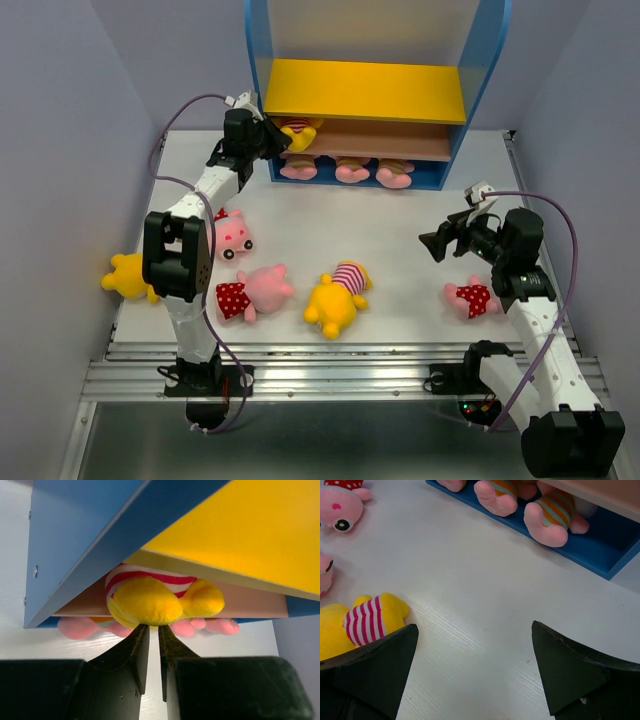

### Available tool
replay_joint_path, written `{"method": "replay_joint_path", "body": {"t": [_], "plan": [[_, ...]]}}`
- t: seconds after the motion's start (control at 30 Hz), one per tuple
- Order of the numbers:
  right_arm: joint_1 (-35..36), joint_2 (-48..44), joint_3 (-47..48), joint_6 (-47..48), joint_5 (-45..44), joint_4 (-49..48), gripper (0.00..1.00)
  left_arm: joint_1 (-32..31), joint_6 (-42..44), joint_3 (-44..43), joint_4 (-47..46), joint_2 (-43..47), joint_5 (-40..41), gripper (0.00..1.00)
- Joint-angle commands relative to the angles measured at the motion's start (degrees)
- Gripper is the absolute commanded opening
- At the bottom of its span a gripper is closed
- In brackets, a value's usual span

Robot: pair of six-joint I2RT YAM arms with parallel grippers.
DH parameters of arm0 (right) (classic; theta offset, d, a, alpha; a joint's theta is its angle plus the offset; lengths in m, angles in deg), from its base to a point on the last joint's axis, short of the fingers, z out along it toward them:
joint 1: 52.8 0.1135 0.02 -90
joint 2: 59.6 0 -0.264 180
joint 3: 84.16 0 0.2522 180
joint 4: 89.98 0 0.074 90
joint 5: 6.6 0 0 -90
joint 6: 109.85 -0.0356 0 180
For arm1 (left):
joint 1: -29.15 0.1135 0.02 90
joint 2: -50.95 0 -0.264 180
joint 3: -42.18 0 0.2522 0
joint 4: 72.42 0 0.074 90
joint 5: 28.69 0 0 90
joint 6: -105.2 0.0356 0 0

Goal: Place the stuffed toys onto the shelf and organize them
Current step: Place the stuffed toy onto shelf

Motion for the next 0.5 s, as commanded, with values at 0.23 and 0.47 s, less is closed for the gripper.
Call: {"method": "replay_joint_path", "body": {"t": [0.23,0.47], "plan": [[-0.4,0.0,-0.3,1.0,-0.5,-3.0,1.0,0.2,-0.9,-2.5,-3.1,-0.2,0.0,0.27],[-0.4,-0.1,-0.3,1.0,-0.4,-3.0,1.0,0.3,0.9,3.3,-5.8,5.0,-0.2,0.48]]}}
